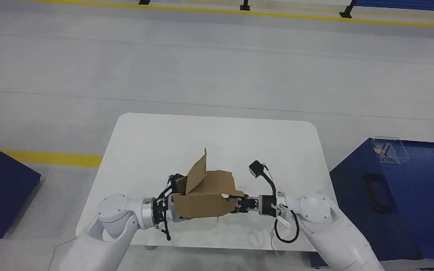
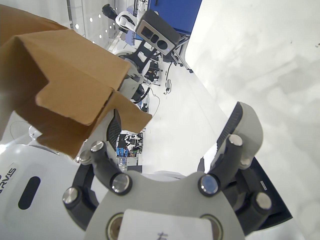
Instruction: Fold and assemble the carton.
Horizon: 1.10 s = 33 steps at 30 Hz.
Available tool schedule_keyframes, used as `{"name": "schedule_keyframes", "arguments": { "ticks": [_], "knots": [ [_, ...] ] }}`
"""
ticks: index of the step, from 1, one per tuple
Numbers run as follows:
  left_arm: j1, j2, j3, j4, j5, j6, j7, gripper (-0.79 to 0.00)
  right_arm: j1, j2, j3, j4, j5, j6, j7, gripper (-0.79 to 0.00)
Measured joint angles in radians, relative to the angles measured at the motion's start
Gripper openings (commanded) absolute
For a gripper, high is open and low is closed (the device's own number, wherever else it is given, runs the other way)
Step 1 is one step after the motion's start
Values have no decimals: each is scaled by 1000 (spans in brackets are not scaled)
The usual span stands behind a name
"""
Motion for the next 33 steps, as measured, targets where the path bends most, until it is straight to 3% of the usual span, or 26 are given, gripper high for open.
{"name": "schedule_keyframes", "arguments": {
  "ticks": [16,24,33],
  "knots": [
    [-13,-2,21,31,-24,39,110,-785,-85,11,47,-122,5,-12,10,0],
    [-13,-2,30,28,-26,34,114,-785,-79,7,35,-118,4,-3,7,0],
    [13,8,12,5,-9,4,85,-785,-106,23,128,-101,19,13,27,0]
  ]
}}
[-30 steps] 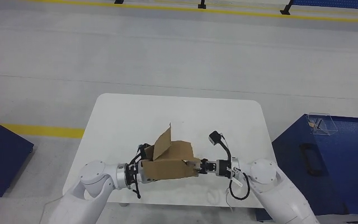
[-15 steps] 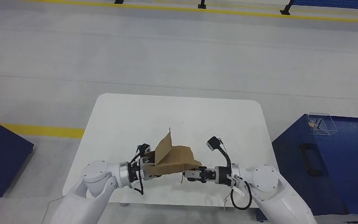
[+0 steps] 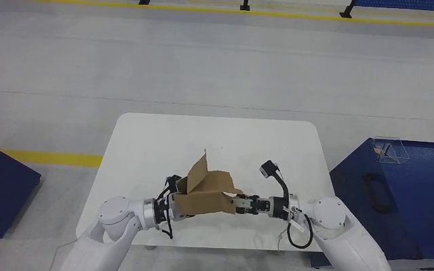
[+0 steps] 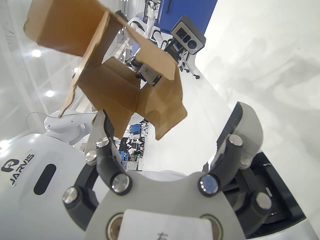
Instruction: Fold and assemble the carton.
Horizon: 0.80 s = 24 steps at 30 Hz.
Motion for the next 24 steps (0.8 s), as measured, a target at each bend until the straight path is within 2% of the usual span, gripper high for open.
{"name": "schedule_keyframes", "arguments": {
  "ticks": [5,13,24],
  "knots": [
    [14,4,3,-27,26,-38,-31,-785,1,2,16,10,-23,22,-20,0],
    [40,11,2,-60,49,-104,-77,-785,23,-7,-27,31,-94,43,-64,0],
    [52,15,19,-76,75,-170,-116,-785,52,-18,-61,50,-99,37,-81,0]
  ]
}}
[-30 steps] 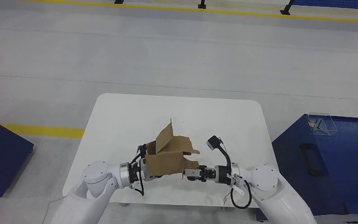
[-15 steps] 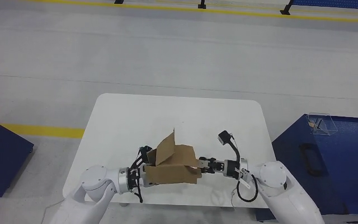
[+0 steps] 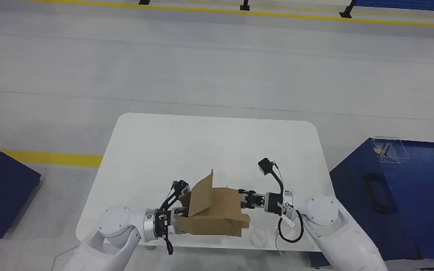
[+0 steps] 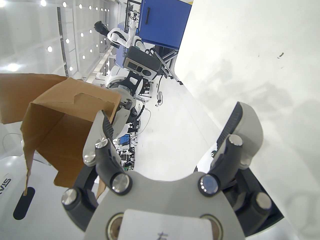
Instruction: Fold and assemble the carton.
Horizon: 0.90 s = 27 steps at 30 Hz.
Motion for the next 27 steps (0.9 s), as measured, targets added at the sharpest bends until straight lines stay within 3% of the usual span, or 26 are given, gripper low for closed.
{"name": "schedule_keyframes", "arguments": {
  "ticks": [9,14,19,27],
  "knots": [
    [-4,-1,4,6,5,-1,11,-785,-2,1,19,7,66,10,26,0],
    [-8,-7,22,31,10,27,130,-785,-34,6,79,-33,87,-39,-29,0],
    [-42,-14,38,68,-39,93,159,-785,-103,16,140,-119,48,-98,-71,0],
    [-50,-13,47,66,-28,95,132,-785,-144,14,141,-152,-33,-82,-150,0]
  ]
}}
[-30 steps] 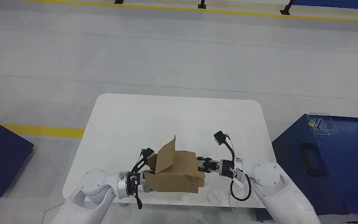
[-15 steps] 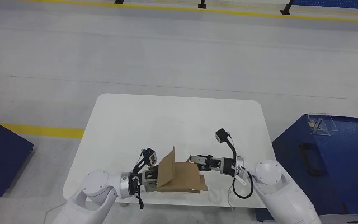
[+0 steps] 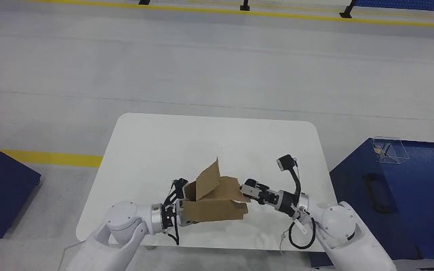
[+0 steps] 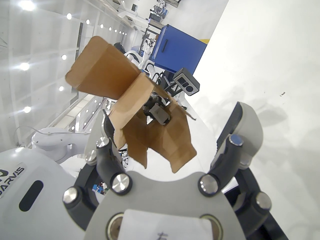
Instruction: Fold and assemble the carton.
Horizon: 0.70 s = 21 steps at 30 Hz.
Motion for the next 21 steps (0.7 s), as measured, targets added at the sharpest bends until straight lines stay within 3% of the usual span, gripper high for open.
{"name": "schedule_keyframes", "arguments": {
  "ticks": [12,21],
  "knots": [
    [16,3,3,-21,46,-66,19,-785,44,-20,-109,34,-78,47,-24,0],
    [16,3,7,-21,76,-84,28,-785,54,-25,-114,35,-79,49,-24,0]
  ]
}}
